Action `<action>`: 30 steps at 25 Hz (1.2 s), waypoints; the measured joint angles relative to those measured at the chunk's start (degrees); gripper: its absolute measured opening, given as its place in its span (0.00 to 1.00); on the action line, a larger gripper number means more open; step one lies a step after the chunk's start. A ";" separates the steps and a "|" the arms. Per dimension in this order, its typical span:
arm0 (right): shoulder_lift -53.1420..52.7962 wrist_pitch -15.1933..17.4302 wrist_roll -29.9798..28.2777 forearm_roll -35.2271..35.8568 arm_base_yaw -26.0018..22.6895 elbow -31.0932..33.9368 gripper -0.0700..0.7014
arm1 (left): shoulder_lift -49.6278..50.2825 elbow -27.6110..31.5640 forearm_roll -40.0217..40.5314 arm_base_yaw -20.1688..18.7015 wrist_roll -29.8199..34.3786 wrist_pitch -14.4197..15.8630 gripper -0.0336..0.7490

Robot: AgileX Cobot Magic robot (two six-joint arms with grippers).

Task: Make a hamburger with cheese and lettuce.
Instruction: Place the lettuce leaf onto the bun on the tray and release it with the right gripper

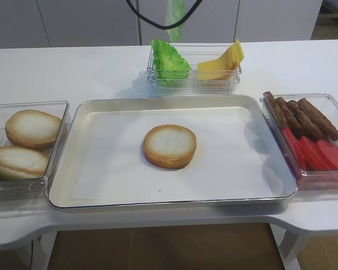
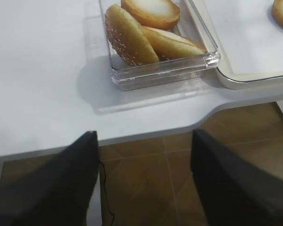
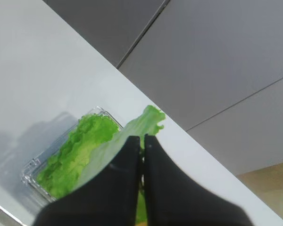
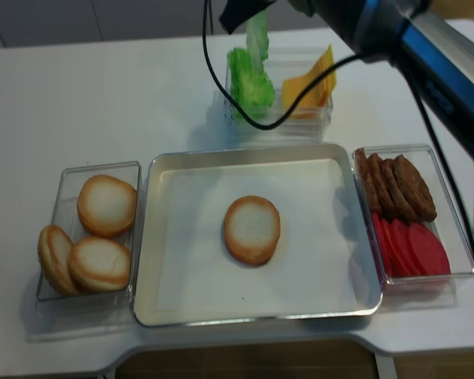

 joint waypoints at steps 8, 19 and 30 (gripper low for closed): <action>-4.84 14.85 -0.10 3.20 0.62 0.00 0.09 | 0.00 0.00 0.00 0.00 0.00 0.00 0.63; -8.12 25.96 -0.22 9.27 0.62 0.00 0.09 | 0.00 0.00 0.00 0.00 0.00 0.00 0.63; -13.84 26.09 1.49 11.68 0.86 10.29 0.09 | 0.00 0.00 0.00 0.00 0.00 0.00 0.63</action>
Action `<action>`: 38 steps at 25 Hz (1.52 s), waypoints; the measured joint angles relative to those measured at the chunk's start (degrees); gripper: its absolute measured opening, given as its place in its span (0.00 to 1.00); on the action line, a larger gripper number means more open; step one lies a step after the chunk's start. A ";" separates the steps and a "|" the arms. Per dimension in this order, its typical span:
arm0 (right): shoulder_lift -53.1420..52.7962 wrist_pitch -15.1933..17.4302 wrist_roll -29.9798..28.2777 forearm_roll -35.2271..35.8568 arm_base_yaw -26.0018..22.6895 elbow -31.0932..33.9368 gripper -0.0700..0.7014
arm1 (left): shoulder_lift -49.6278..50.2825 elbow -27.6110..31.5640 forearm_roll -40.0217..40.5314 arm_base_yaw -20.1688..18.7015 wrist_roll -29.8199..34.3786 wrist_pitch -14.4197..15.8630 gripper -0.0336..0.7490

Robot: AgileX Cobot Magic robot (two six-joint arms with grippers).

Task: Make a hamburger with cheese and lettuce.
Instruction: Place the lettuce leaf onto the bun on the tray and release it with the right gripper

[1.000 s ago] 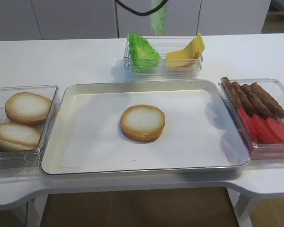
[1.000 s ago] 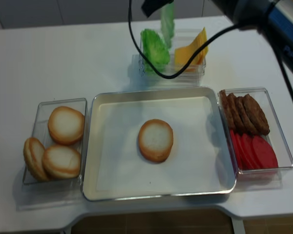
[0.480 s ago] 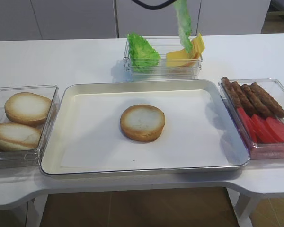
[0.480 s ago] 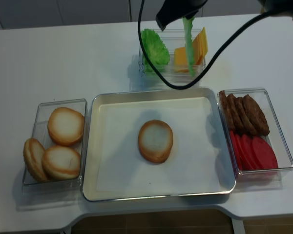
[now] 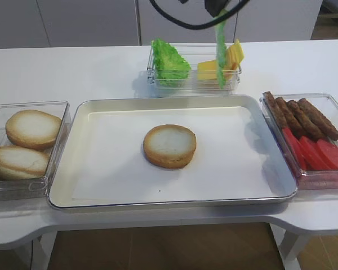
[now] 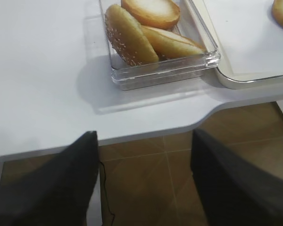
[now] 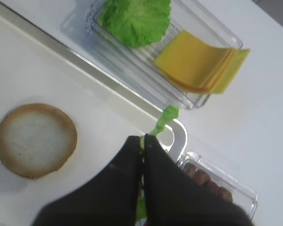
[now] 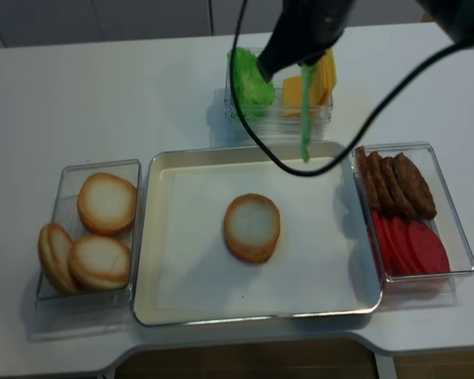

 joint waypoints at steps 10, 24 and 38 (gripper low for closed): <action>-9.31 -7.00 6.11 1.39 0.00 21.33 0.09 | 0.00 0.00 0.00 0.00 0.00 0.00 0.63; -5.54 -19.76 16.72 -9.95 6.21 26.34 0.09 | 0.00 0.00 0.00 0.00 0.00 0.00 0.63; 0.85 -24.53 23.08 -15.79 7.45 26.43 0.09 | 0.00 0.00 0.00 0.00 0.00 0.00 0.63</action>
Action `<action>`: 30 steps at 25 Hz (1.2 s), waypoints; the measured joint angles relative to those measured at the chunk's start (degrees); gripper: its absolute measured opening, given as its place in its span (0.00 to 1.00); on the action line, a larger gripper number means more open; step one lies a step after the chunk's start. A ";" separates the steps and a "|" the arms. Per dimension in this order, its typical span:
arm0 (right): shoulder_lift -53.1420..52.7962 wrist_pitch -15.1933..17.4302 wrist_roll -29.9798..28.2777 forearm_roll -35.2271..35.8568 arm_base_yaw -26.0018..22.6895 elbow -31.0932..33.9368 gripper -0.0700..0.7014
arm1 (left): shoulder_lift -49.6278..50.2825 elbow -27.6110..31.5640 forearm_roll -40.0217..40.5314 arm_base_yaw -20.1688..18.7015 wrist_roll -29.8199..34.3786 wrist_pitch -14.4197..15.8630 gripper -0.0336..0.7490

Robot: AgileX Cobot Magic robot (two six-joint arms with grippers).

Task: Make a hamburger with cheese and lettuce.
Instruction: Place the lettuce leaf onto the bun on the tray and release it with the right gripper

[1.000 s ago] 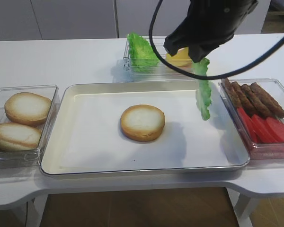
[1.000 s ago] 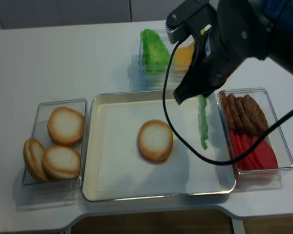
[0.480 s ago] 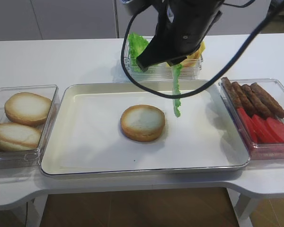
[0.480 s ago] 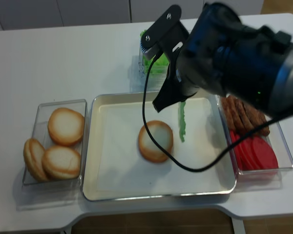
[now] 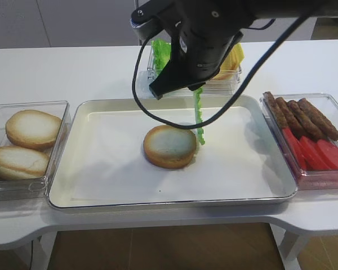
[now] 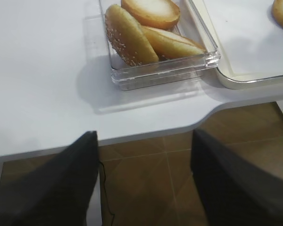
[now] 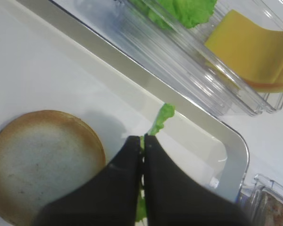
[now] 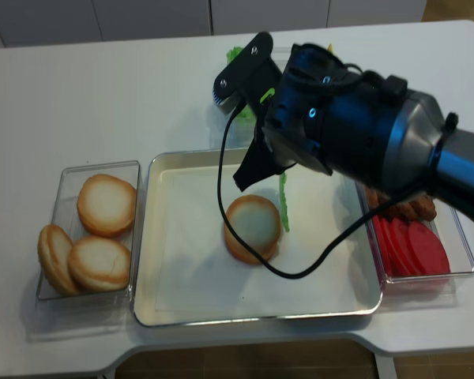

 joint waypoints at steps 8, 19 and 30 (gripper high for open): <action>1.33 -0.61 0.49 3.45 0.00 0.00 0.09 | 0.00 0.00 0.00 0.00 0.00 0.00 0.63; 1.33 -2.94 0.62 11.08 0.00 0.00 0.09 | 0.00 0.00 0.00 0.00 0.00 0.00 0.63; 1.33 -5.86 1.93 15.96 0.00 0.00 0.09 | 0.00 0.00 0.00 0.00 0.00 0.00 0.63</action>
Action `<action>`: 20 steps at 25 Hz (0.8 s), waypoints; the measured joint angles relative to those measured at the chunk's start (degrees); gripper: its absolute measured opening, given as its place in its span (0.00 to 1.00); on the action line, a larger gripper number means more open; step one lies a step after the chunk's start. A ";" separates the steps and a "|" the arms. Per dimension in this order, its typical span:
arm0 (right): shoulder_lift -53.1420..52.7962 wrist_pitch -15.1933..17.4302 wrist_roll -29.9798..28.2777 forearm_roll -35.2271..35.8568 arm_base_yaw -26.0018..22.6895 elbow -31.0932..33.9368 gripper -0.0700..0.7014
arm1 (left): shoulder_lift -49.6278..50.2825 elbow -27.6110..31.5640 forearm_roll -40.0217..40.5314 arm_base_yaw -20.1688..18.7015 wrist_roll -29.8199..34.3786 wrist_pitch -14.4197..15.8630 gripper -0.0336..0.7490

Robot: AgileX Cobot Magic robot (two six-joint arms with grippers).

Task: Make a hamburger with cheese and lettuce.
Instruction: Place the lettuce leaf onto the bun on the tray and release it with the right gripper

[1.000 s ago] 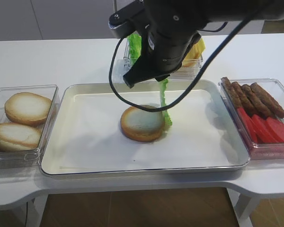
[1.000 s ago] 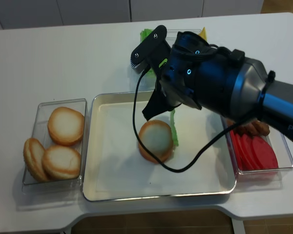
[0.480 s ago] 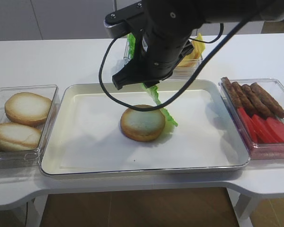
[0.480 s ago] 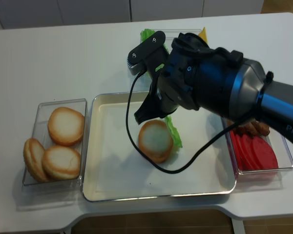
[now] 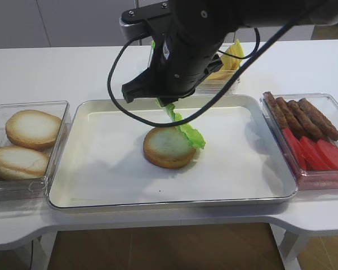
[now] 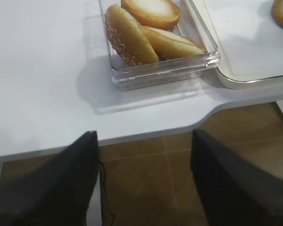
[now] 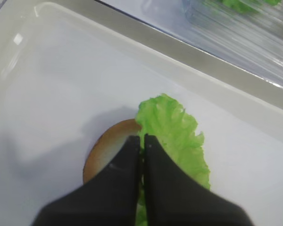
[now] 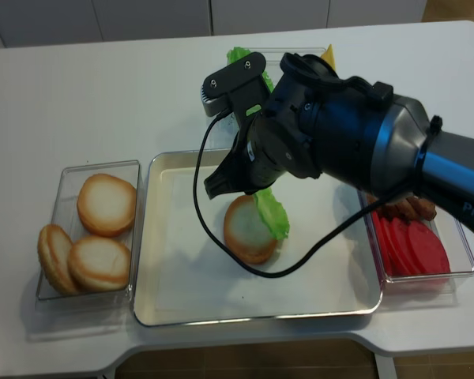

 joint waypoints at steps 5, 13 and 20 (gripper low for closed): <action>0.03 -0.05 0.20 1.74 0.00 0.00 0.09 | 0.00 0.00 0.00 0.00 0.00 0.00 0.63; 1.41 -0.52 0.20 5.64 0.00 0.00 0.09 | 0.00 0.00 0.00 0.00 0.00 0.00 0.63; 4.53 -0.86 0.20 9.33 0.00 0.00 0.09 | 0.00 0.00 0.00 0.00 0.00 0.00 0.63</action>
